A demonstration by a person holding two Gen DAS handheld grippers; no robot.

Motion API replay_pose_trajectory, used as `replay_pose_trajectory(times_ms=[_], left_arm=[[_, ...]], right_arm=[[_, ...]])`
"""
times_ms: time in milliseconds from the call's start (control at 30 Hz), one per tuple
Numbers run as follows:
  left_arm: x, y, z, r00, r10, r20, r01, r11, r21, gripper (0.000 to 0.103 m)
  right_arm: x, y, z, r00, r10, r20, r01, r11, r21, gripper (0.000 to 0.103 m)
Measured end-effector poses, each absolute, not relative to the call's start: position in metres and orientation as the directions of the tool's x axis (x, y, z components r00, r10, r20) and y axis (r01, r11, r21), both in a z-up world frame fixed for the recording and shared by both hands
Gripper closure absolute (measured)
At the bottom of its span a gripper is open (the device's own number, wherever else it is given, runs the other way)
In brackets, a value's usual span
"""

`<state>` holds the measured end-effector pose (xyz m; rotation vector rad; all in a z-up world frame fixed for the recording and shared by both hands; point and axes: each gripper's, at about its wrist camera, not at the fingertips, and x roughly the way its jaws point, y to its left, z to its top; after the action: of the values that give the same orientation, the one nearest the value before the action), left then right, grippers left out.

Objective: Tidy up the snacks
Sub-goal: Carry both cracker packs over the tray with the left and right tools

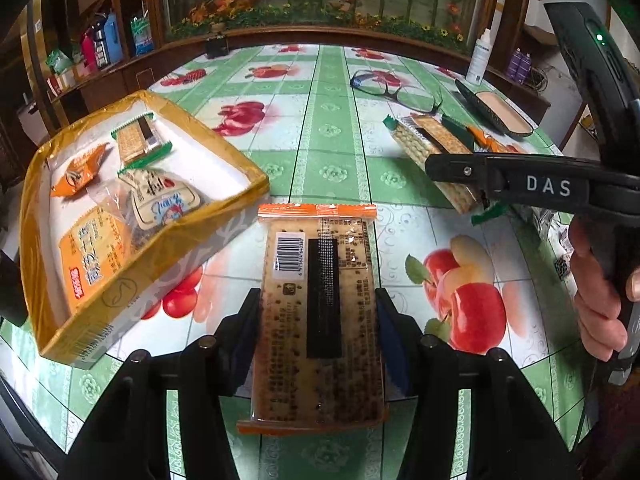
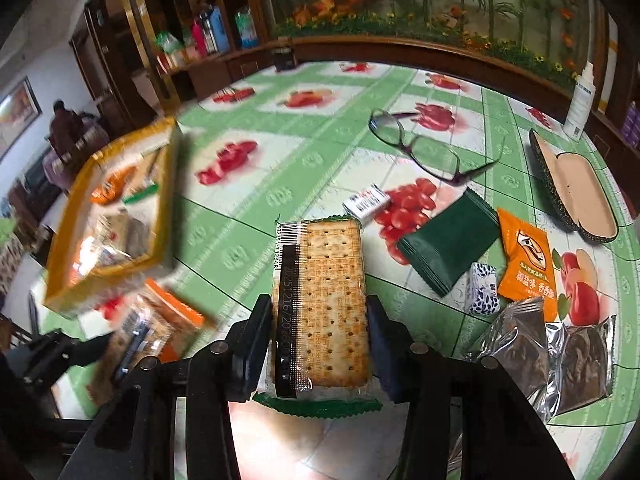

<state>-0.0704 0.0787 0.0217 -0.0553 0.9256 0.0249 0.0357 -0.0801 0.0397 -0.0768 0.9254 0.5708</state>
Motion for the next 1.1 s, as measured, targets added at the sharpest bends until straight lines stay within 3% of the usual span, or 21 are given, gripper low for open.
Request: replay_pose_trajectory(times_ms=[533, 1100], left_arm=[[-0.084, 0.079, 0.051, 0.715, 0.19, -0.673, -0.128, 0.982, 0.14, 0.049], [-0.092, 0.087, 0.063, 0.738, 0.219, -0.638, -0.165, 0.976, 0.144, 0.049]], right_arm=[[0.022, -0.066, 0.046, 0.437, 0.506, -0.744, -0.537, 0.81, 0.236, 0.053], [0.019, -0.064, 0.049, 0.424, 0.539, -0.728, -0.552, 0.791, 0.264, 0.053]])
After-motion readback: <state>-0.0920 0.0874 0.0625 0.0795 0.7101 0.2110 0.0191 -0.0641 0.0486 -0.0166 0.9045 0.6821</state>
